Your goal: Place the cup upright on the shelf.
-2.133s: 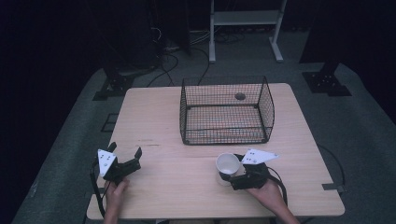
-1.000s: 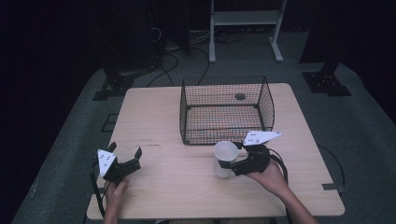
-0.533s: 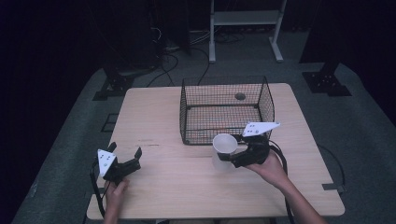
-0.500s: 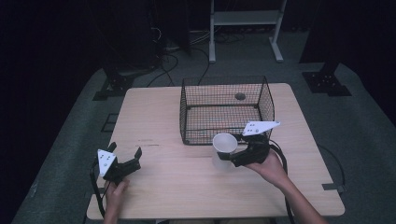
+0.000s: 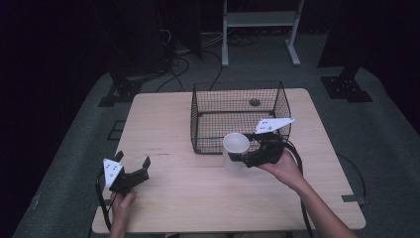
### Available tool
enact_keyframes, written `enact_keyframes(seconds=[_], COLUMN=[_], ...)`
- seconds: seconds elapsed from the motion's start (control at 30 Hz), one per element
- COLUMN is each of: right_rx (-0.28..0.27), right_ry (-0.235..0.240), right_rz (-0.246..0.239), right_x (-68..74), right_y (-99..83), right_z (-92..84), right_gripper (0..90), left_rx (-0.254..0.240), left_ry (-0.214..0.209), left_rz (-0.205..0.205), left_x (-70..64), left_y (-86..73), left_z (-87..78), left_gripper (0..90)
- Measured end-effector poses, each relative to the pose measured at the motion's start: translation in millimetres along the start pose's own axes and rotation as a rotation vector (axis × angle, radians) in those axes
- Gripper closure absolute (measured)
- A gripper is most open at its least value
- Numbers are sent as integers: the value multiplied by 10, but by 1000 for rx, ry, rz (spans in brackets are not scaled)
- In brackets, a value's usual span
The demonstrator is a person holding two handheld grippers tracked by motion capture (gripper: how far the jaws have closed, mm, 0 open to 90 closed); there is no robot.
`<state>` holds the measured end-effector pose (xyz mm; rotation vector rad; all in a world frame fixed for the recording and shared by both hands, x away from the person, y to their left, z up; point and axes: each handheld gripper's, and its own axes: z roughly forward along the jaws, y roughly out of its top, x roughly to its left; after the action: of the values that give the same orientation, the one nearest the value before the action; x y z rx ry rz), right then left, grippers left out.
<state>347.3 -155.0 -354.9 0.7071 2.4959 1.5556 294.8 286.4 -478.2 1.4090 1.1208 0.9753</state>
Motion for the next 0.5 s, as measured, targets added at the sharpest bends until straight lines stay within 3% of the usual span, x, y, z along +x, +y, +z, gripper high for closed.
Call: enact_keyframes(seconds=[0.5], right_rx=[7], right_ry=[-3], right_rz=[-8], right_x=[-74], right_y=[111], right_z=[28], right_gripper=[189], left_rx=[0], left_ry=[0], left_rz=[1], left_x=[1], left_y=[0], left_z=[0], left_gripper=[0])
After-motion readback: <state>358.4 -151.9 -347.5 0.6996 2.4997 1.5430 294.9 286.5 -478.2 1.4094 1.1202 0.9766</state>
